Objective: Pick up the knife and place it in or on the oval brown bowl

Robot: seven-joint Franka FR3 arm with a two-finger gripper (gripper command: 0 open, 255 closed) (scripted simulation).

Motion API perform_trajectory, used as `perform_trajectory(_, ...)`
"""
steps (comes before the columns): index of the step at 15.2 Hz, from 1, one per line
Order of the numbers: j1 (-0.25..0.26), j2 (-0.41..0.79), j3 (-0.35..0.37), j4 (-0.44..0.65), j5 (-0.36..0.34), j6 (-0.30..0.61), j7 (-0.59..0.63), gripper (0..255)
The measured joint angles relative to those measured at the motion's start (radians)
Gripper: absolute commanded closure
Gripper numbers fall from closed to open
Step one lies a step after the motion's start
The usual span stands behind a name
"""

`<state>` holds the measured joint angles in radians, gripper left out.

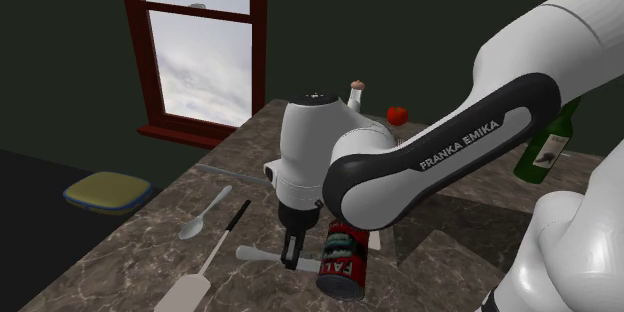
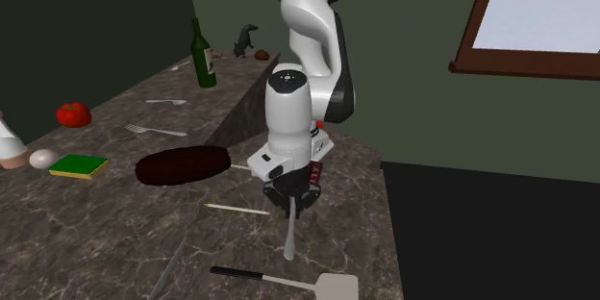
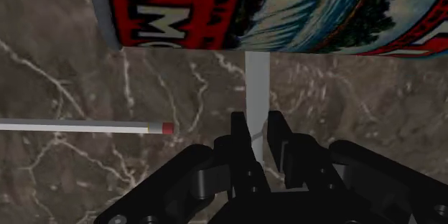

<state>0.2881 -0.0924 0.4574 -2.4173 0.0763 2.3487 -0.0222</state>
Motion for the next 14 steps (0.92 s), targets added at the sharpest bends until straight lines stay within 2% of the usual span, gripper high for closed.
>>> perform_trajectory(14, 0.002, -0.110, -0.021, 0.082, 0.042, -0.194, -0.031, 255)
